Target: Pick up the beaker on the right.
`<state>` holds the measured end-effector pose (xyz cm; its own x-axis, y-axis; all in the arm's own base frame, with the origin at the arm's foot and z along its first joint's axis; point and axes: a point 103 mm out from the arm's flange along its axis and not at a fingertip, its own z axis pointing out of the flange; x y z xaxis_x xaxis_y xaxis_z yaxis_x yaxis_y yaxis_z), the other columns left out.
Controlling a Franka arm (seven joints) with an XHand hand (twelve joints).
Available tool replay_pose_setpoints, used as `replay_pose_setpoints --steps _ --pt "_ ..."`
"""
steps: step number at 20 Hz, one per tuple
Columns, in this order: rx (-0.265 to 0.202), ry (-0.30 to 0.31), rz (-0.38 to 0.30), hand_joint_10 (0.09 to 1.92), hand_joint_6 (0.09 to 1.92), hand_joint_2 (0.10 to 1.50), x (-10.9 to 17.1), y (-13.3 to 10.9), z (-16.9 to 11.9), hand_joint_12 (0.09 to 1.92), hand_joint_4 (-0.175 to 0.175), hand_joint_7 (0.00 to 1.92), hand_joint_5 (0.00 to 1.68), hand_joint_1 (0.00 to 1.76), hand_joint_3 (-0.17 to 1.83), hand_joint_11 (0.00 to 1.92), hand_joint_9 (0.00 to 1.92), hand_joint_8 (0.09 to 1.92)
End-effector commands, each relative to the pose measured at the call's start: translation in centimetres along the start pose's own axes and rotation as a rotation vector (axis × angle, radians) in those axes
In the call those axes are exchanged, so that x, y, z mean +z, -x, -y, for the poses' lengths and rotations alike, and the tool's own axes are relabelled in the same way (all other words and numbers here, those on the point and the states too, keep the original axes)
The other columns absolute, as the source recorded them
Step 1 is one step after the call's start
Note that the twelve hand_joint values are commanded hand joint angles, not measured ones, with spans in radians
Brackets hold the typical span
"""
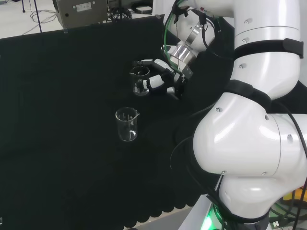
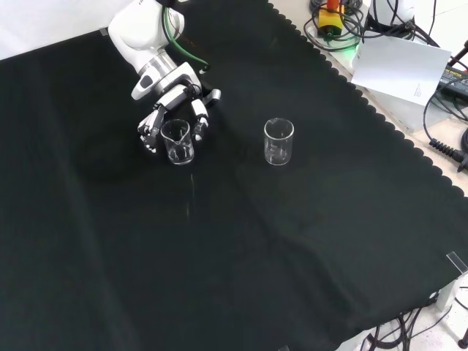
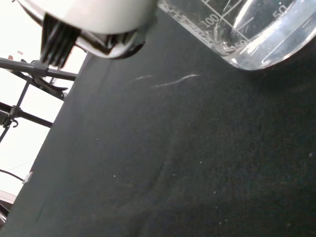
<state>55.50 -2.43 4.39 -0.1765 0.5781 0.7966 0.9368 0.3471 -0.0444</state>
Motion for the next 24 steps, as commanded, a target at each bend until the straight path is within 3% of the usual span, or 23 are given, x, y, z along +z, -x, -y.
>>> replay_pose_setpoints --steps 1,8,12,16,18,19,20,21,24 --pt "0.0 0.002 -0.011 0.61 0.1 0.47 0.2 -0.1 -0.2 1.4 -0.028 0.37 0.54 0.98 0.75 0.06 0.52 0.68" --pt "0.02 0.002 -0.059 0.57 0.15 0.48 0.5 0.2 -0.4 1.39 -0.028 0.38 0.53 0.99 0.73 0.09 0.56 0.68" --pt "0.007 0.013 -0.064 0.55 0.21 0.49 0.3 -0.2 -0.6 1.38 -0.029 0.38 0.51 1.03 0.72 0.13 0.59 0.68" --pt "0.014 0.017 -0.066 0.51 0.6 0.52 0.3 -0.3 -0.7 1.35 -0.023 0.42 0.48 1.1 0.71 0.19 0.66 0.67" --pt "0.037 0.038 -0.036 0.52 0.91 0.55 0.1 -0.4 -0.7 1.31 -0.028 0.52 0.61 1.19 0.76 0.29 0.76 0.69" --pt "0.052 0.061 -0.008 0.55 1.02 0.65 0.0 -0.4 -0.6 1.26 -0.082 0.62 0.75 1.19 0.7 0.39 0.85 0.76" --pt "0.064 0.081 0.007 0.59 1.13 0.77 -0.1 -0.5 -0.6 1.19 -0.103 0.72 0.82 1.26 0.55 0.54 1.0 0.92" --pt "0.081 0.114 0.042 0.61 1.16 0.78 -0.3 -0.6 -0.5 1.09 -0.107 0.83 0.89 1.32 0.56 0.69 1.14 1.01" --pt "0.097 0.192 0.089 0.78 1.25 0.59 -1.1 -1.0 -0.2 0.88 -0.136 1.02 0.98 1.41 0.91 0.93 1.32 1.17"
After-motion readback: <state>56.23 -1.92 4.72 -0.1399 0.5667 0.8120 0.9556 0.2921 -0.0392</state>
